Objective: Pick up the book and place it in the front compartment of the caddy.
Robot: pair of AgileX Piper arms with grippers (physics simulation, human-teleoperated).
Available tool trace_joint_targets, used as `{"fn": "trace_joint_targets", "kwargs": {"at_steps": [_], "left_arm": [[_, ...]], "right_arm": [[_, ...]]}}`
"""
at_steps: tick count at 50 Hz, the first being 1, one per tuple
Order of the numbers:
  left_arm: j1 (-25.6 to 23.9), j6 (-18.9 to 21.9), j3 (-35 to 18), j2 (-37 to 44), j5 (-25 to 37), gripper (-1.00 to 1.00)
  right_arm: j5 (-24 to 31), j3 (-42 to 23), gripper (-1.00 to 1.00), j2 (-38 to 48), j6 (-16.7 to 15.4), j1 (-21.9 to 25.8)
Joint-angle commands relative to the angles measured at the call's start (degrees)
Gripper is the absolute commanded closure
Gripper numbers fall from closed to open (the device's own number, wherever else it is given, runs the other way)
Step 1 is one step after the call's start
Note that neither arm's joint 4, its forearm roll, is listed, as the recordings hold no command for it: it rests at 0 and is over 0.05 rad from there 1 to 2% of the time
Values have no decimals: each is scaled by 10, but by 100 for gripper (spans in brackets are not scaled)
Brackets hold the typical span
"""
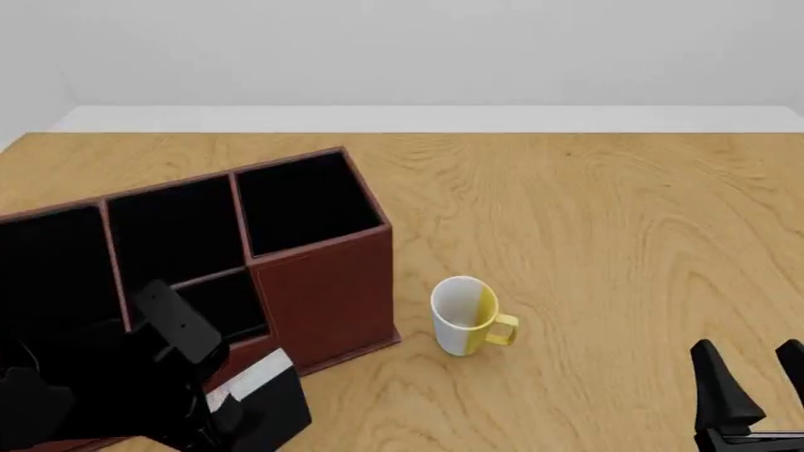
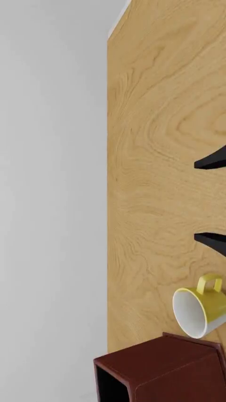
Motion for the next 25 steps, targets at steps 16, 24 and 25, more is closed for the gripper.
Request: {"fn": "trace_joint_targets", "kwargs": {"at_steps": [16, 24, 25], "left_arm": [[-6, -9, 42, 11, -35, -100], [-20, -21, 59, 9, -40, -100], [-18, -19, 60, 10, -42, -100]], "right_arm": [[0, 0, -100, 0, 0, 0], [0, 0, -100, 0, 0, 0], [0, 0, -100, 0, 0, 0]]}}
